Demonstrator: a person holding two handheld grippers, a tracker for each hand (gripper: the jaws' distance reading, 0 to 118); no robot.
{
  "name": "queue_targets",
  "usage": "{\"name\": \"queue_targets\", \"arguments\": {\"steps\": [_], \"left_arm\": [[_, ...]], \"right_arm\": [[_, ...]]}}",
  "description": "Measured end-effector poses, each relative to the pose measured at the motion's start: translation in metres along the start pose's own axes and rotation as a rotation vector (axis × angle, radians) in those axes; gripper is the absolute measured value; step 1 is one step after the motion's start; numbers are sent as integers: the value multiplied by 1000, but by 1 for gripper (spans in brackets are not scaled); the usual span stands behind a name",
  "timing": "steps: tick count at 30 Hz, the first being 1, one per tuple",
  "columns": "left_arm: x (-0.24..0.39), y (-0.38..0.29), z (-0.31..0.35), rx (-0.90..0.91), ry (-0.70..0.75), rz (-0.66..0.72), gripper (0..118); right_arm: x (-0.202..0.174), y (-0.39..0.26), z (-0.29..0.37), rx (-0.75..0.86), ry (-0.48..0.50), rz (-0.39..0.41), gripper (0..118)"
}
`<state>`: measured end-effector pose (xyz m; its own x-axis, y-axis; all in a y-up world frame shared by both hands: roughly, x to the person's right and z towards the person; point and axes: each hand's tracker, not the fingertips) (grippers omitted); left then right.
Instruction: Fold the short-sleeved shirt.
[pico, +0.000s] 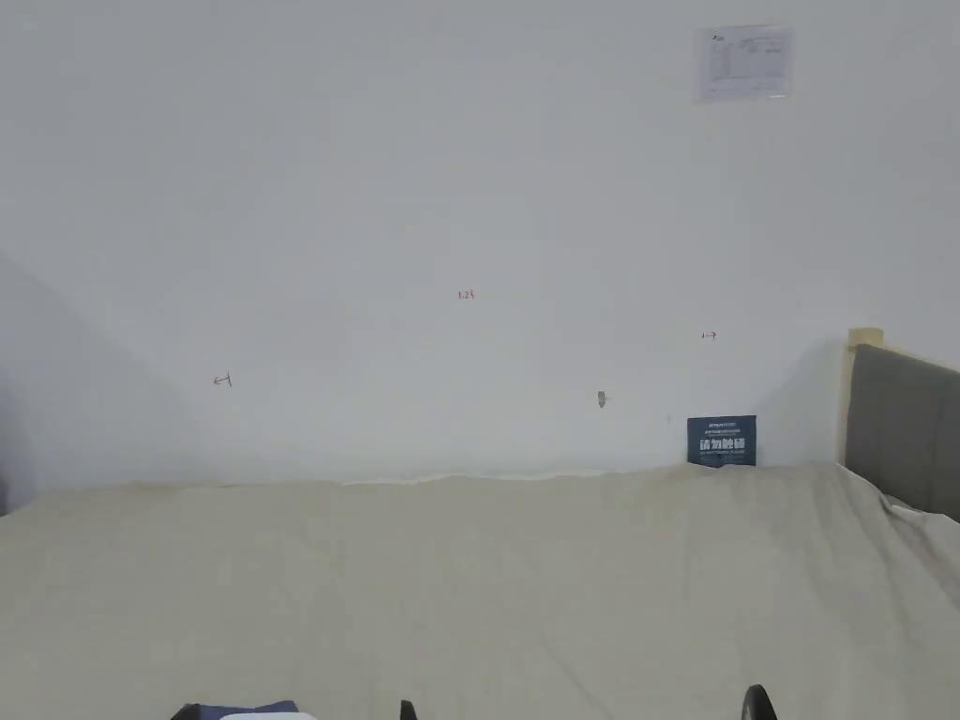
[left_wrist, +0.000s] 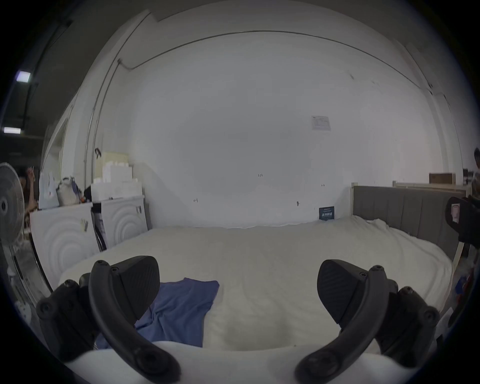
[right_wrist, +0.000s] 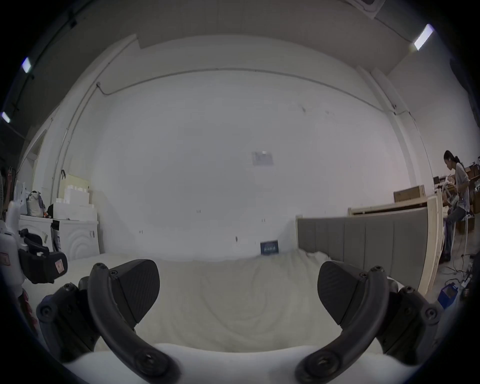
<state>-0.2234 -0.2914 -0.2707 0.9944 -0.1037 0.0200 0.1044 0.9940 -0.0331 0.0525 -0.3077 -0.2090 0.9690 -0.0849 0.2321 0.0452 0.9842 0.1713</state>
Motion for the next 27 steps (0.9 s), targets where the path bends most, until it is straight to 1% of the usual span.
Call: {"name": "queue_targets", "arguments": {"steps": [2, 4, 9, 13, 16, 19, 27], "left_arm": [[2, 0, 3, 16, 14, -2, 118], [3, 0, 2, 18, 24, 1, 118], [-3, -1, 1, -3, 65, 64, 118], [-8, -1, 2, 4, 53, 90, 118], [-9, 1, 2, 1, 53, 95, 118], [-10, 3, 3, -3, 48, 114, 118], [-12, 8, 8, 15, 39, 130, 118]], "right_arm": [[5, -1, -2, -28, 7, 4, 118], [4, -2, -1, -23, 6, 16, 118], [7, -2, 1, -9, 13, 21, 118], [6, -2, 1, -26, 10, 32, 118], [6, -3, 2, -35, 15, 17, 118], [4, -2, 1, -43, 16, 24, 118], [0, 7, 4, -44, 63, 46, 118]]}}
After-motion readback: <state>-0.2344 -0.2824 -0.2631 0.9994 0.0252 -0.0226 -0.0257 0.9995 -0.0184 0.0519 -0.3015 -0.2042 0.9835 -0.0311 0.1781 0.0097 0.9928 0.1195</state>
